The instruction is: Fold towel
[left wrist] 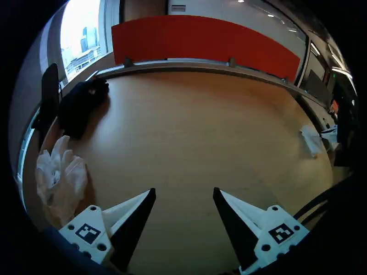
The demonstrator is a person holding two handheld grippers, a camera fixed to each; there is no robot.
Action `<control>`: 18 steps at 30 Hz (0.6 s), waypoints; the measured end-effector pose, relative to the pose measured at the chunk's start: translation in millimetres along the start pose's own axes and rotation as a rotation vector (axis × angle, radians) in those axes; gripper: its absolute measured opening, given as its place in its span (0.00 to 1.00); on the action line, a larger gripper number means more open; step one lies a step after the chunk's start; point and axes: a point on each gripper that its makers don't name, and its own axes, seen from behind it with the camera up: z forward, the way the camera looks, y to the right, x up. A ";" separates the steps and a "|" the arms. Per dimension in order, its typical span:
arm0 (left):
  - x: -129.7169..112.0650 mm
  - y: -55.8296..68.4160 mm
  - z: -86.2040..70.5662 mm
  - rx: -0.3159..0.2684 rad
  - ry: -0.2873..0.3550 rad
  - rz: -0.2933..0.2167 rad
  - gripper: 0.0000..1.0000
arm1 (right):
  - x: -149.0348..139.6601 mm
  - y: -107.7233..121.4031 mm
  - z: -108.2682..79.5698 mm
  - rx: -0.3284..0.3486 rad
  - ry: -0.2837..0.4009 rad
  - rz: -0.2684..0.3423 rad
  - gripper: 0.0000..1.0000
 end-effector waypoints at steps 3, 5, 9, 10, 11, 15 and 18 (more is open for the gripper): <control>0.9 -0.4 0.0 -0.002 0.002 -0.002 0.93 | 7.0 6.8 -7.3 -0.014 0.015 -0.003 0.11; 1.5 -0.8 0.0 -0.002 0.003 -0.001 0.93 | 10.2 10.5 -11.3 -0.021 0.022 -0.005 0.11; 2.6 -0.6 0.0 -0.003 0.005 0.002 0.93 | 13.4 14.9 -18.4 -0.028 0.031 -0.012 0.11; 2.7 -0.5 0.0 -0.003 0.005 0.002 0.93 | 13.0 15.1 -19.4 -0.028 0.031 -0.014 0.11; 2.8 -0.5 0.0 -0.003 0.005 0.002 0.93 | 12.6 15.4 -20.3 -0.029 0.030 -0.016 0.11; 2.8 0.2 0.1 -0.005 0.005 0.001 0.93 | 9.4 13.5 -20.8 -0.026 0.025 -0.022 0.11; 3.7 0.6 -0.2 -0.005 0.006 0.004 0.93 | 8.1 10.7 -19.0 -0.022 0.024 -0.023 0.11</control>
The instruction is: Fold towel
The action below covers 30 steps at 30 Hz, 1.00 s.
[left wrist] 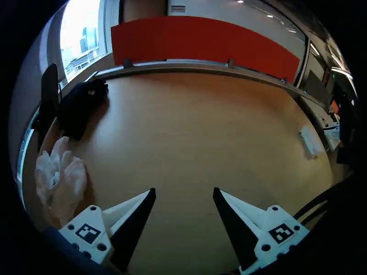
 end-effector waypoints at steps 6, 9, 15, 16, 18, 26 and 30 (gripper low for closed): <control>1.1 -0.6 -1.3 0.002 0.003 0.000 0.93 | -1.9 -3.8 3.9 0.005 -0.007 -0.003 0.10; 0.6 -1.0 -1.7 0.002 0.003 -0.003 0.93 | -2.3 -5.2 5.1 0.006 -0.008 -0.007 0.10; -1.1 -1.9 -3.0 0.005 0.001 -0.003 0.93 | -2.2 -6.6 7.0 0.009 -0.012 -0.003 0.25; -1.3 -1.9 -3.1 0.005 0.001 -0.004 0.93 | -3.3 -7.5 7.6 0.011 -0.015 -0.001 0.32; -1.8 -2.0 -3.3 0.005 0.002 -0.005 0.93 | -5.7 -9.3 9.0 0.016 -0.022 0.002 0.49; -2.5 -2.9 -4.8 0.009 0.000 -0.003 0.93 | -15.9 -21.1 18.0 0.030 -0.041 0.002 0.63; -3.8 -3.9 -5.9 0.012 -0.002 -0.003 0.93 | -19.3 -27.2 24.0 0.040 -0.046 0.009 0.63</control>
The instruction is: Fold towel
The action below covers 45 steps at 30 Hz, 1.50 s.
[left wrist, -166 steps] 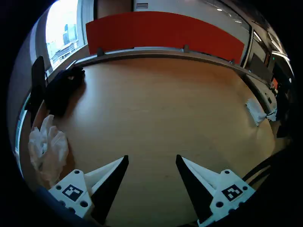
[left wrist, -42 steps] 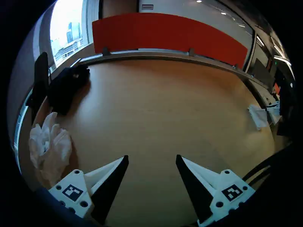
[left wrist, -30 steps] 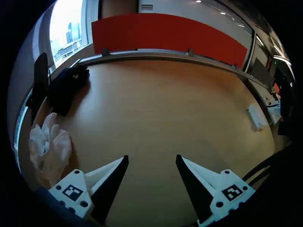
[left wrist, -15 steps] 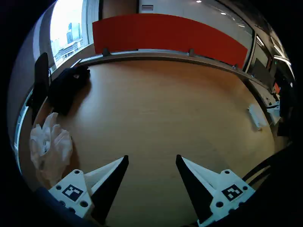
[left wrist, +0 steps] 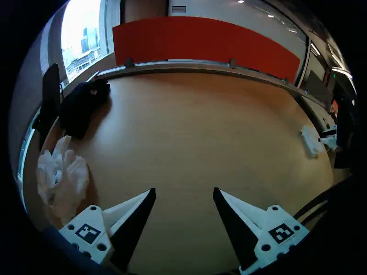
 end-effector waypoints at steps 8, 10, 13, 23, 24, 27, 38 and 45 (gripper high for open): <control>-6.2 -3.3 -2.2 0.010 -0.010 -0.001 0.93 | -14.4 -11.2 15.8 0.017 -0.025 0.004 0.63; -7.9 -4.0 -2.7 0.013 -0.013 -0.001 0.93 | -19.2 -13.5 19.6 0.019 -0.033 0.003 0.63; -9.7 -4.9 -3.5 0.016 -0.016 -0.002 0.93 | -25.9 -15.7 24.6 0.020 -0.046 0.003 0.63; -12.7 -6.1 -4.1 0.021 -0.022 -0.002 0.93 | -34.6 -12.1 31.8 0.005 -0.064 0.003 0.53; -12.8 -5.8 -4.0 0.021 -0.022 -0.001 0.93 | -34.8 -11.2 31.9 0.003 -0.065 0.003 0.51; -12.9 -4.7 -3.5 0.020 -0.023 -0.001 0.93 | -36.2 -9.3 32.5 -0.002 -0.067 0.003 0.49; -11.7 -2.9 -1.5 0.018 -0.024 0.004 0.93 | -39.3 -13.1 35.6 0.005 -0.074 -0.006 0.49; -12.2 -3.9 -1.5 0.021 -0.026 0.004 0.93 | -39.6 -10.5 36.6 -0.003 -0.073 -0.012 0.22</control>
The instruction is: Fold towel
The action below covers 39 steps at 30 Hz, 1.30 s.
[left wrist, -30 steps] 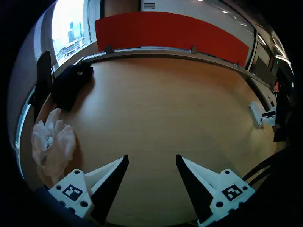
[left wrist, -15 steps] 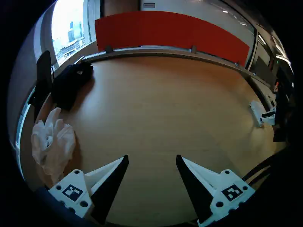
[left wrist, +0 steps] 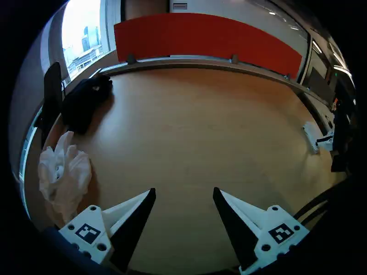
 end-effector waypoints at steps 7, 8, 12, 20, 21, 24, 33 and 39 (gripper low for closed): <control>0.3 0.3 0.9 -0.002 0.000 0.001 0.93 | -0.3 -1.2 0.2 0.013 -0.004 0.008 0.06; 0.6 0.4 1.1 -0.002 0.000 0.001 0.93 | -0.8 -1.8 0.4 0.017 -0.005 0.008 0.06; 0.9 0.3 1.7 -0.002 -0.001 0.003 0.93 | -1.0 -3.6 0.4 0.026 -0.007 0.007 0.04; 2.6 0.6 2.5 -0.005 0.003 0.000 0.93 | 8.9 2.3 -10.2 0.021 0.013 0.003 0.05; 3.0 0.8 2.7 -0.005 0.005 -0.001 0.93 | 10.9 4.0 -12.4 0.019 0.017 0.003 0.05; 5.0 2.1 3.5 -0.009 0.010 -0.002 0.93 | 18.1 10.5 -19.7 0.011 0.027 0.003 0.05; 11.7 6.6 4.2 -0.021 0.029 -0.007 0.93 | 45.9 33.2 -44.5 -0.025 0.074 -0.001 0.05; 14.3 7.2 4.2 -0.026 0.038 -0.012 0.93 | 56.8 41.7 -59.1 -0.041 0.096 -0.008 0.05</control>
